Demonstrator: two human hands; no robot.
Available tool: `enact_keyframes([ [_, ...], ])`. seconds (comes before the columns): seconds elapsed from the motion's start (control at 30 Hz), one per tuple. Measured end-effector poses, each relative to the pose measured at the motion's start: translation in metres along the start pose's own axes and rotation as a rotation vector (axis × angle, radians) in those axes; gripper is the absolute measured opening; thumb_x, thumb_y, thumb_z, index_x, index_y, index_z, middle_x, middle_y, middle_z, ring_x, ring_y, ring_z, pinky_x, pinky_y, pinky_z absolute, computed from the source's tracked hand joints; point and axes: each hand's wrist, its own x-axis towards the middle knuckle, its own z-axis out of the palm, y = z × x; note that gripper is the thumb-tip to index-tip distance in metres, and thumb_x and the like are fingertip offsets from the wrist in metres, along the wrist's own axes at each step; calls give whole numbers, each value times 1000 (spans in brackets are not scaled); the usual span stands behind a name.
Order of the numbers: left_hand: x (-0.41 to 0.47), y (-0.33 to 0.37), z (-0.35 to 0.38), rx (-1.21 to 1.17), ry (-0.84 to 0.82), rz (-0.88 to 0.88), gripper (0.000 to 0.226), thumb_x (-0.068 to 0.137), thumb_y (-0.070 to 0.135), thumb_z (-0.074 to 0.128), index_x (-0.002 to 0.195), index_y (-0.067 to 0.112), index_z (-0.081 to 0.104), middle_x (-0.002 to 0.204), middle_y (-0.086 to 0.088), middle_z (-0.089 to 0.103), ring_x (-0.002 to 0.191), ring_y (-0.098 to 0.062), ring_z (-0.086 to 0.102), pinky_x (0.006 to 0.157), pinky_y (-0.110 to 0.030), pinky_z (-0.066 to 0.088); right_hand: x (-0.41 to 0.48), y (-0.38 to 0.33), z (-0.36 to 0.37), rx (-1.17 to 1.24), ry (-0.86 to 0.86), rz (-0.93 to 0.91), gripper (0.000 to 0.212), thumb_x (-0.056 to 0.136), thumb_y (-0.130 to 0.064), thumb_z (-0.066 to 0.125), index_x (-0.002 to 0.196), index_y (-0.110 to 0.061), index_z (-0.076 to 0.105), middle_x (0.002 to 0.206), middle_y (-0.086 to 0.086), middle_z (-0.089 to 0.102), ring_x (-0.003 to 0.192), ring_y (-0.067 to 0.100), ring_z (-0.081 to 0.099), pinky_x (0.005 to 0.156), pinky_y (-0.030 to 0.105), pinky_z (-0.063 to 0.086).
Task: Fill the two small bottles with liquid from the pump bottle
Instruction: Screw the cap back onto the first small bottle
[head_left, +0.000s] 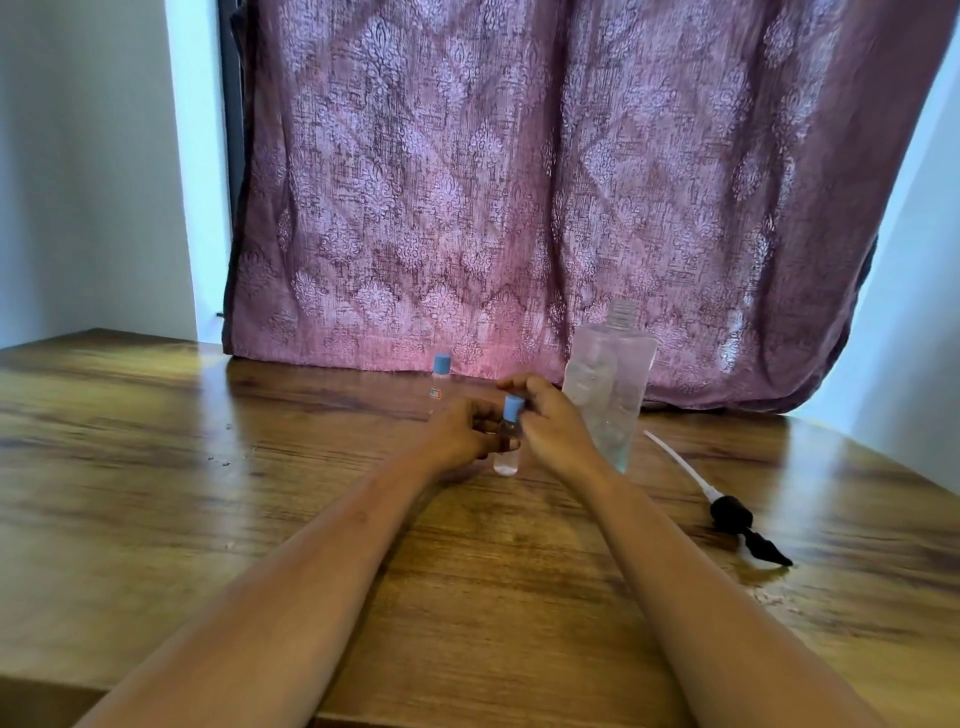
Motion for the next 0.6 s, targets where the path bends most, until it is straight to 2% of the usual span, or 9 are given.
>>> enact_keyframes([
  [0.1,1,-1,0,16,-1,3,26,77,2,71,103,9,66,96,-16,69,82,-20,62,65,-26,49,2,2,-6,-63,42,-20,39,85,13,41,104,-14,60,107,4,63,102,14,58,79,9,44],
  [0.23,1,-2,0,28,4,0,30,77,6,73,106,9,67,84,0,68,72,-9,61,61,-19,49,2,3,-12,-148,95,-51,33,84,11,48,106,-10,63,104,4,66,96,9,59,76,3,42],
  [0.3,1,-1,-1,24,0,1,28,77,6,72,104,10,67,85,0,68,75,-10,61,62,-19,50,1,1,-12,-181,95,-60,30,84,7,54,108,-10,64,99,1,65,94,8,58,74,1,42],
  [0.4,0,0,-1,18,-5,-6,23,78,3,70,100,12,66,87,-1,68,77,-11,61,63,-18,49,1,0,-13,-246,125,-71,30,81,1,65,109,-10,64,96,3,64,88,12,60,80,17,49],
  [0.47,0,0,-1,12,-3,-1,22,78,2,70,97,13,66,86,-3,67,77,-12,61,63,-19,49,1,1,-11,-299,146,-81,29,80,-4,68,108,-10,65,98,8,64,85,14,59,80,22,48],
  [0.6,0,-2,1,8,18,28,22,80,-6,65,95,9,65,76,-1,65,71,-10,61,60,-20,49,0,3,-4,-369,96,-117,39,80,-13,69,118,-11,59,113,9,55,104,19,54,93,26,43],
])
